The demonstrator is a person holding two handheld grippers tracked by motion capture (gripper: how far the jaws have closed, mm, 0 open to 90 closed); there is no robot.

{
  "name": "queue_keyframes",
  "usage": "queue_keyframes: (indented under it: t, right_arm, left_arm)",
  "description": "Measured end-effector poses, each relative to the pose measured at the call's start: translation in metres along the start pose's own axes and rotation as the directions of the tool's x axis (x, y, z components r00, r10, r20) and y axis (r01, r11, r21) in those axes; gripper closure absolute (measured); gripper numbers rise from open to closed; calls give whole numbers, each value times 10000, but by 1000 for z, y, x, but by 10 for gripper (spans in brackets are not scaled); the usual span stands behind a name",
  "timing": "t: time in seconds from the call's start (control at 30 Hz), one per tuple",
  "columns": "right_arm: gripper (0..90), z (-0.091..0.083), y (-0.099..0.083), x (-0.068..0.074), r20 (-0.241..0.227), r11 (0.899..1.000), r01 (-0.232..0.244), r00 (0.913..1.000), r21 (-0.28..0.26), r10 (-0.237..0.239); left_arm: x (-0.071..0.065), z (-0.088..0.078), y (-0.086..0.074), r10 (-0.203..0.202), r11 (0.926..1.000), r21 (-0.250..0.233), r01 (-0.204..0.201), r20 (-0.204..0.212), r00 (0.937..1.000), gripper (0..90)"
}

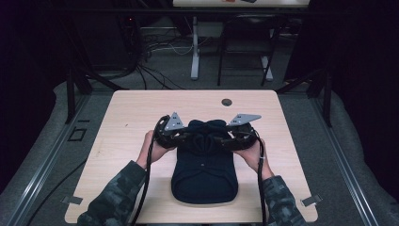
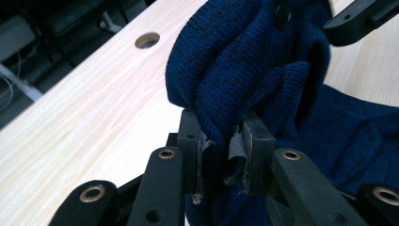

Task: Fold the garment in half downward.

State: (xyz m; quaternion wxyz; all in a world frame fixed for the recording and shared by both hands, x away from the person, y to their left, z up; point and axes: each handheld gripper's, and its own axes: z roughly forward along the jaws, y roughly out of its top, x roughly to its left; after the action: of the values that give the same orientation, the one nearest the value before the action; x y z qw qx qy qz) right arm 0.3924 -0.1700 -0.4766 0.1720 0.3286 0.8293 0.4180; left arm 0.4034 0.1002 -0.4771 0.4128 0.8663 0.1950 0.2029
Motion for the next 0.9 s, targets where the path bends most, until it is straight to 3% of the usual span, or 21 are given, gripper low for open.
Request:
queue_keyframes:
  t: [0.07, 0.17, 0.2, 0.23, 0.27, 0.3, 0.33, 0.37, 0.63, 0.83, 0.9]
  right_arm:
    - [279, 2, 2, -1, -10, 9998, -83, 10000, 176, 83]
    - [295, 7, 3, -1, 43, 9989, -222, 9997, 403, 220]
    - [361, 8, 3, -1, 85, 9985, -191, 9998, 520, 187]
    - [486, 10, 3, 0, 360, 9968, -195, 9992, 770, 168]
    - [486, 10, 3, 0, 360, 9968, -195, 9992, 770, 168]
    - [544, 11, 2, 0, 399, 9968, -233, 9990, 764, 203]
    - [640, 9, 1, 1, 487, 9980, -165, 9987, 614, 135]
    - [671, 8, 0, 3, 551, 9984, -22, 9985, 563, -10]
    - [733, 6, -7, 16, 938, 9973, 739, 9929, -42, -732]
    - [737, 5, -15, 21, 988, 9934, 1110, 9893, -303, -1076]
    - [737, 4, -16, 21, 1022, 9929, 1117, 9890, -406, -1071]
  left_arm:
    - [-2, -1, 1, 310, 9995, -64, -310, 47, 9995, 740]
    - [-3, -2, 0, 710, 9974, -143, -709, 7, 9975, 740]
    - [-3, -2, 0, 747, 9970, -190, -747, 19, 9972, 740]
    - [-3, -2, -1, 766, 9968, -220, -766, 8, 9971, 739]
    - [-2, -3, -1, 841, 9963, -184, -839, 67, 9964, 739]
    - [-2, -3, -2, 808, 9965, -236, -806, 69, 9967, 738]
    - [-2, -4, -3, 719, 9972, -222, -716, 102, 9974, 737]
    - [-2, -4, -3, 629, 9978, -222, -625, 200, 9978, 735]
    - [4, -2, -14, -282, 9996, -16, 284, 742, 9968, 679]
    - [6, 8, -24, -996, 9934, 652, 941, 870, 9912, 438]
    - [7, 12, -26, -1171, 9908, 776, 1107, 840, 9896, 416]
